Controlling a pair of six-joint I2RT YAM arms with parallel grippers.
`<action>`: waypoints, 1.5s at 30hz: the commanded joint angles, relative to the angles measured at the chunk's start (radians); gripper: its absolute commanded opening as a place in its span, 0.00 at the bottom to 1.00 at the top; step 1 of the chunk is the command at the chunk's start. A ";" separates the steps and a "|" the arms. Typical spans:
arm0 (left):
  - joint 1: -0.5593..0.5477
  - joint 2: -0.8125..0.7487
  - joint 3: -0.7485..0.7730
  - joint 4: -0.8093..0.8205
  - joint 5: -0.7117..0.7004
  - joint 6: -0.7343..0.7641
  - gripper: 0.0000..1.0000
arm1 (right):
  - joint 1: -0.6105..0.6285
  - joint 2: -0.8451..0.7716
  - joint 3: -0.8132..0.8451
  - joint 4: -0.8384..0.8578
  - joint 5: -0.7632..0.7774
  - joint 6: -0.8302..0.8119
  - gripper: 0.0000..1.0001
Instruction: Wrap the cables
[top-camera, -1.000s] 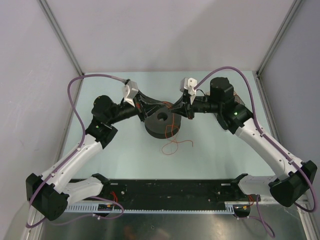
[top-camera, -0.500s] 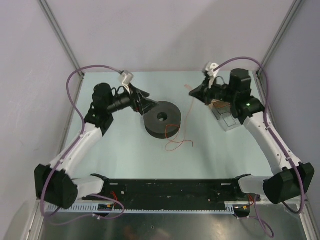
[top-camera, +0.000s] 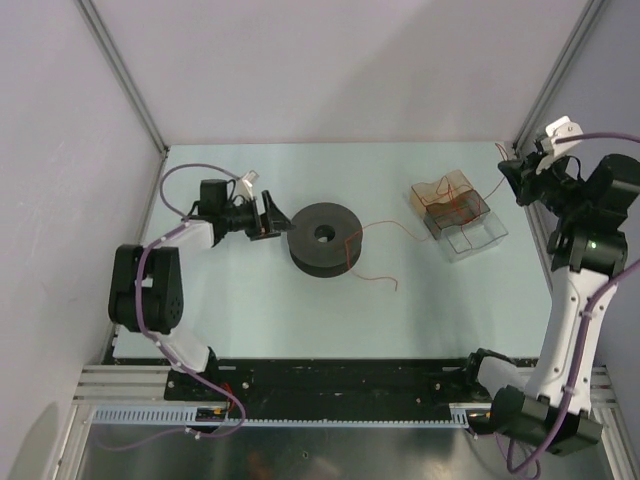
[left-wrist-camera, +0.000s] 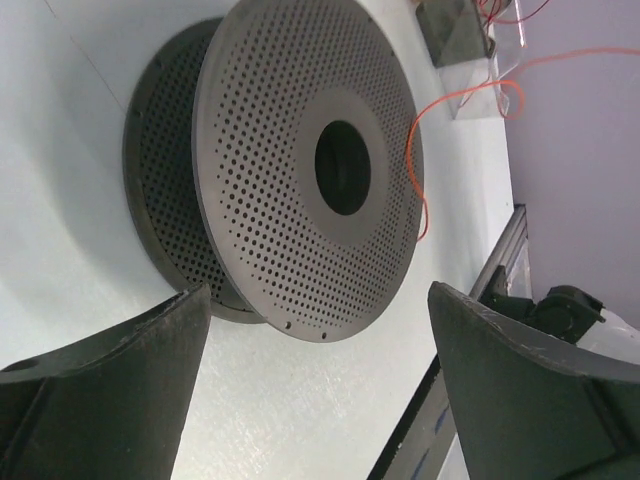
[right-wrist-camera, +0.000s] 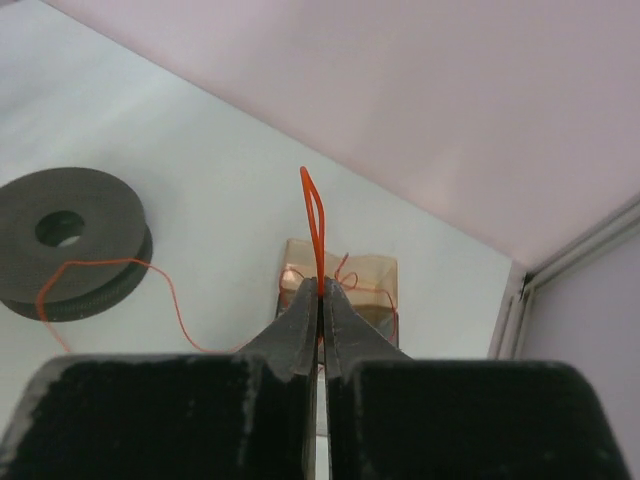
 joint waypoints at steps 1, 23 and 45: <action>-0.030 0.072 0.053 0.002 0.070 0.038 0.91 | 0.019 -0.062 0.048 -0.098 -0.079 -0.010 0.00; -0.071 0.260 0.082 0.211 0.074 -0.091 0.27 | -0.040 -0.188 0.135 0.122 0.247 0.021 0.00; -0.167 -0.526 -0.193 -0.424 0.173 1.117 0.00 | 0.386 0.079 0.014 -0.150 -0.013 -0.101 0.00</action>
